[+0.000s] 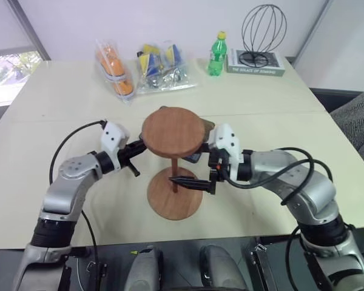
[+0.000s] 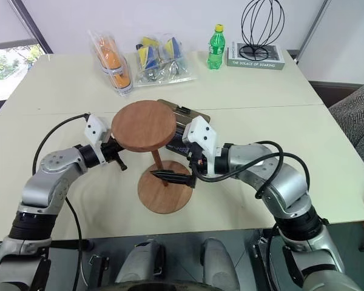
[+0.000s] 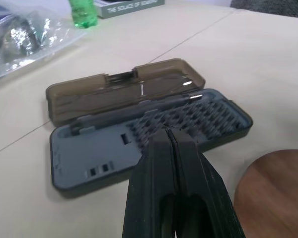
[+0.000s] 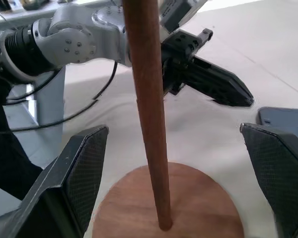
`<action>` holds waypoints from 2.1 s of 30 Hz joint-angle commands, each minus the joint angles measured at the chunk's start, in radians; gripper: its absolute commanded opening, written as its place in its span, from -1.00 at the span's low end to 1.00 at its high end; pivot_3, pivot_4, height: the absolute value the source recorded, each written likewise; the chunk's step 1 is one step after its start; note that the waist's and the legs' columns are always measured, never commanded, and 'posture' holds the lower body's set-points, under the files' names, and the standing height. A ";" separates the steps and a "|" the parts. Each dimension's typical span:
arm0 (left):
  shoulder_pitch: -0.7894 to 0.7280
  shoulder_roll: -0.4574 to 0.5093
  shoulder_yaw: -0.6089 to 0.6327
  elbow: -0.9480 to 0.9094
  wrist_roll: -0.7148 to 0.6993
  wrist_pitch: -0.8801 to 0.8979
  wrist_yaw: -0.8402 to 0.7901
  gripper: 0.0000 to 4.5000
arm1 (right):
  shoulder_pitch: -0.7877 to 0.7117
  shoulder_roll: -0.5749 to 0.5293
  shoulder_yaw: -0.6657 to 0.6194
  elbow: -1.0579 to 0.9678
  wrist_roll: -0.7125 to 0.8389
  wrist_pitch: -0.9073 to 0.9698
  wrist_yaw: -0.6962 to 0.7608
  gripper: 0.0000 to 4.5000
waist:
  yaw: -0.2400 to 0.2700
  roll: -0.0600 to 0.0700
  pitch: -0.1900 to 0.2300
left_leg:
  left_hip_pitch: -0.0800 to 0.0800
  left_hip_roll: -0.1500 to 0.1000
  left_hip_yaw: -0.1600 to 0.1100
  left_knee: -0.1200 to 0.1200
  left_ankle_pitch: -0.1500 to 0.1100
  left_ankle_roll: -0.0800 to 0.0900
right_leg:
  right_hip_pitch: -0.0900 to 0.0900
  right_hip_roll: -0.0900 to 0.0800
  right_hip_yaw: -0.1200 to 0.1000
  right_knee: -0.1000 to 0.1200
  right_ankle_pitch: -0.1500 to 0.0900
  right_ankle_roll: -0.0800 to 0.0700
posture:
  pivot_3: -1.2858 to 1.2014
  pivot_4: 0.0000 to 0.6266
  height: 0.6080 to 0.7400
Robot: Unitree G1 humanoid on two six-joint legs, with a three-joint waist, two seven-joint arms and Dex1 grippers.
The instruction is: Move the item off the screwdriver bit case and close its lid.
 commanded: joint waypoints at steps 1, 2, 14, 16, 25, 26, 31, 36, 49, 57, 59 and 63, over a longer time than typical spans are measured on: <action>-0.002 0.009 0.025 -0.044 0.005 -0.023 0.007 -1.00 | -0.024 0.025 0.004 0.004 0.002 -0.017 -0.001 0.96 | 0.000 0.000 0.000 | 0.000 0.000 0.000 0.000 0.000 0.000 | 0.000 0.000 0.000 0.000 0.000 0.000 | 0.03 -0.52 1.00; 0.000 0.010 0.027 -0.047 0.004 -0.021 0.009 -1.00 | -0.023 0.030 0.008 0.004 0.003 -0.017 -0.002 0.96 | 0.000 0.000 0.000 | 0.000 0.000 0.000 0.000 0.000 0.000 | 0.000 0.000 0.000 0.000 0.000 0.000 | 0.03 -0.52 1.00; 0.013 0.017 0.023 -0.052 0.014 -0.022 0.010 -1.00 | -0.028 0.080 0.020 0.023 -0.014 -0.032 -0.030 -0.48 | -0.001 0.000 0.000 | 0.000 0.000 0.000 0.000 0.000 0.000 | 0.000 0.000 0.000 0.000 0.000 0.000 | 0.03 -0.52 1.00; 0.011 0.016 0.022 -0.049 0.016 -0.023 0.008 -1.00 | -0.029 0.082 0.022 0.024 -0.019 -0.032 -0.032 -0.93 | -0.001 0.000 0.000 | 0.000 0.000 0.000 0.000 0.000 0.000 | 0.000 0.000 0.000 0.000 0.000 0.000 | 0.03 -0.52 1.00; 0.000 0.007 0.014 -0.028 0.030 -0.038 0.011 -1.00 | 0.013 -0.074 -0.159 -0.014 0.062 0.072 -0.016 -0.99 | 0.010 0.000 0.000 | 0.000 -0.001 -0.001 0.000 0.000 0.000 | 0.000 -0.002 -0.001 0.000 0.000 0.000 | 0.03 -0.52 1.00; 0.001 0.005 0.013 -0.027 0.032 -0.040 0.011 -1.00 | 0.023 -0.102 -0.189 -0.026 0.087 0.087 -0.008 -0.99 | 0.014 0.000 0.000 | -0.001 -0.001 0.000 0.000 0.000 0.000 | 0.000 -0.002 -0.001 -0.001 0.000 0.000 | 0.03 -0.52 1.00; -0.011 -0.009 0.007 -0.004 0.044 -0.054 0.007 -1.00 | 0.061 -0.263 -0.355 -0.069 0.205 0.165 0.033 -0.99 | 0.022 0.000 0.000 | -0.001 -0.001 0.001 0.000 0.000 0.000 | 0.000 -0.003 -0.001 -0.001 -0.001 -0.001 | 0.03 -0.52 1.00; -0.037 -0.031 -0.010 0.030 0.056 -0.074 -0.001 -1.00 | 0.048 -0.390 -0.473 0.004 0.172 0.139 0.033 -0.99 | 0.021 0.000 0.000 | -0.001 -0.001 0.001 0.000 0.000 0.000 | 0.000 -0.002 -0.001 -0.002 -0.001 -0.003 | 0.03 -0.52 1.00; -0.065 -0.050 -0.025 0.067 0.075 -0.103 -0.012 -1.00 | -0.051 -0.323 -0.482 0.491 -0.288 -0.211 -0.357 -0.99 | 0.015 -0.001 0.001 | -0.001 -0.001 0.006 0.000 0.000 0.000 | -0.001 -0.001 0.001 -0.002 0.000 0.000 | 0.03 -0.52 1.00; -0.052 -0.053 -0.024 0.057 0.078 -0.100 -0.004 -1.00 | -0.132 -0.118 -0.730 0.636 -0.284 -0.211 -0.745 -0.99 | 0.016 0.000 0.001 | -0.001 -0.001 0.007 -0.001 0.000 0.000 | -0.002 -0.001 0.002 -0.001 0.000 0.000 | 0.03 -0.52 1.00; -0.049 -0.055 -0.028 0.054 0.079 -0.101 -0.002 -1.00 | -0.128 -0.085 -0.771 0.649 -0.282 -0.239 -0.794 -0.99 | 0.016 0.001 0.001 | -0.001 -0.001 0.007 -0.001 0.000 0.000 | -0.002 -0.001 0.002 -0.001 0.000 0.000 | 0.03 -0.52 1.00; -0.044 -0.054 -0.032 0.047 0.080 -0.100 -0.001 -1.00 | -0.121 -0.056 -0.810 0.662 -0.284 -0.275 -0.843 -0.99 | 0.011 0.002 0.001 | -0.001 -0.001 0.008 -0.001 0.000 0.000 | -0.002 -0.001 0.002 -0.001 0.001 0.001 | 0.03 -0.52 1.00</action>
